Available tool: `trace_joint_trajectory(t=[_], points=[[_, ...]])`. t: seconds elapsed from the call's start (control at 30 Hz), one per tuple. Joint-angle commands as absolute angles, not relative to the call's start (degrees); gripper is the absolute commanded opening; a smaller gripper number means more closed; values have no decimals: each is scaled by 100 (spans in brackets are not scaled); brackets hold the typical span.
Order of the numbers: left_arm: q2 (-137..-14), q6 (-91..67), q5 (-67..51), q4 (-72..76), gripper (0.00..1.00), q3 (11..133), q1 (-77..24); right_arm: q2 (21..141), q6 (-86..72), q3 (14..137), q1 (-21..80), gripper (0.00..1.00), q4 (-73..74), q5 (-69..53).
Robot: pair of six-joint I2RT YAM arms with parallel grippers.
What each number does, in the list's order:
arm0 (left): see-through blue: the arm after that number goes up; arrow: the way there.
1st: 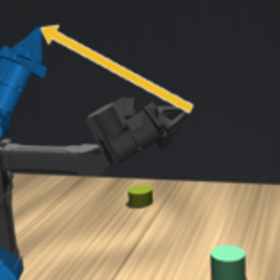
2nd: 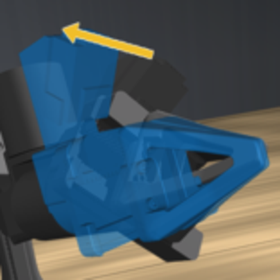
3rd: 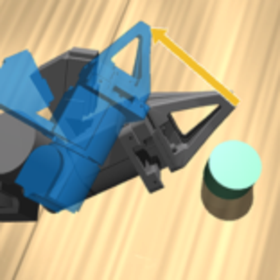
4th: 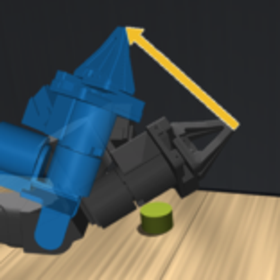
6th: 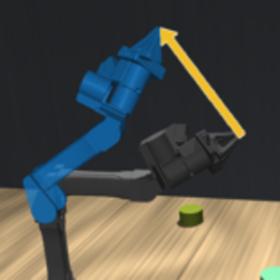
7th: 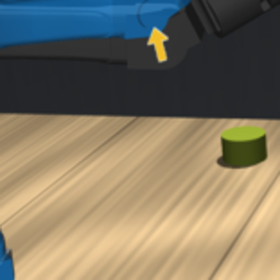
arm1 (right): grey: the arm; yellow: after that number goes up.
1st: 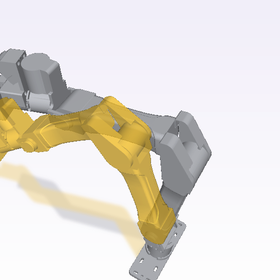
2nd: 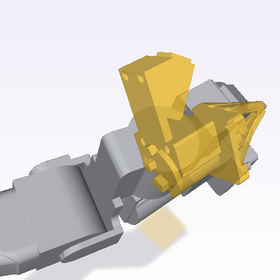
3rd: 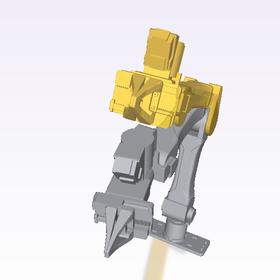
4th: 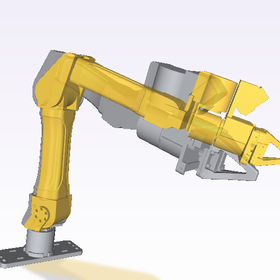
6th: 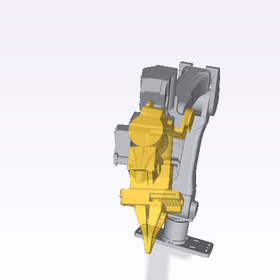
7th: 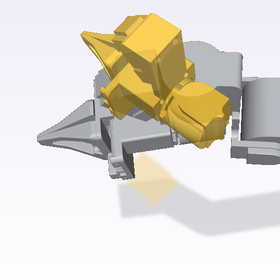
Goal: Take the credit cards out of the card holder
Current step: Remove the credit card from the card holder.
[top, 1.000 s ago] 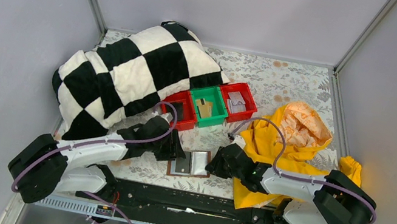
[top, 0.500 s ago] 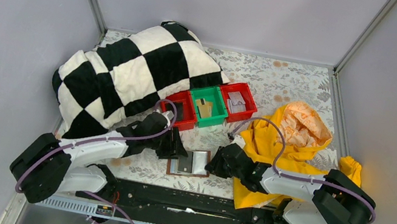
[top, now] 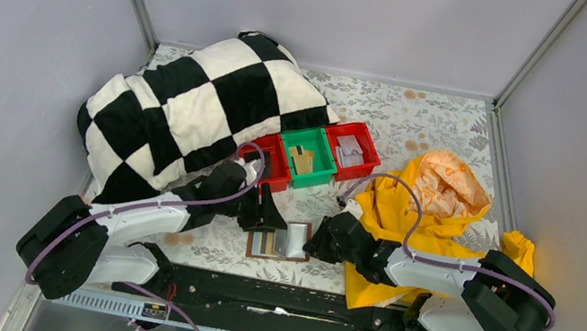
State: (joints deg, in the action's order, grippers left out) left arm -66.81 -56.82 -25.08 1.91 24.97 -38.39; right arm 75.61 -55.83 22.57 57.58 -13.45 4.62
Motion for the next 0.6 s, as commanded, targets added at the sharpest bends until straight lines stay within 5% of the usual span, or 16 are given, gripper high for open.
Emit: trace_joint_trajectory(t=[0.0, 0.27, 0.57], points=[[-6865, -5731, -2858, 704, 51, 2392, -3828, 7681, -5523, 2166, 5721, 29, -1148, 411], [-7044, -5520, -2727, 407, 48, 2458, -3828, 7698, -5541, 2179, 5713, 29, -1177, 419], [-7003, -5245, -2479, 17, 30, 2601, -3832, 7650, -5521, 2216, 5700, 29, -1019, 442]])
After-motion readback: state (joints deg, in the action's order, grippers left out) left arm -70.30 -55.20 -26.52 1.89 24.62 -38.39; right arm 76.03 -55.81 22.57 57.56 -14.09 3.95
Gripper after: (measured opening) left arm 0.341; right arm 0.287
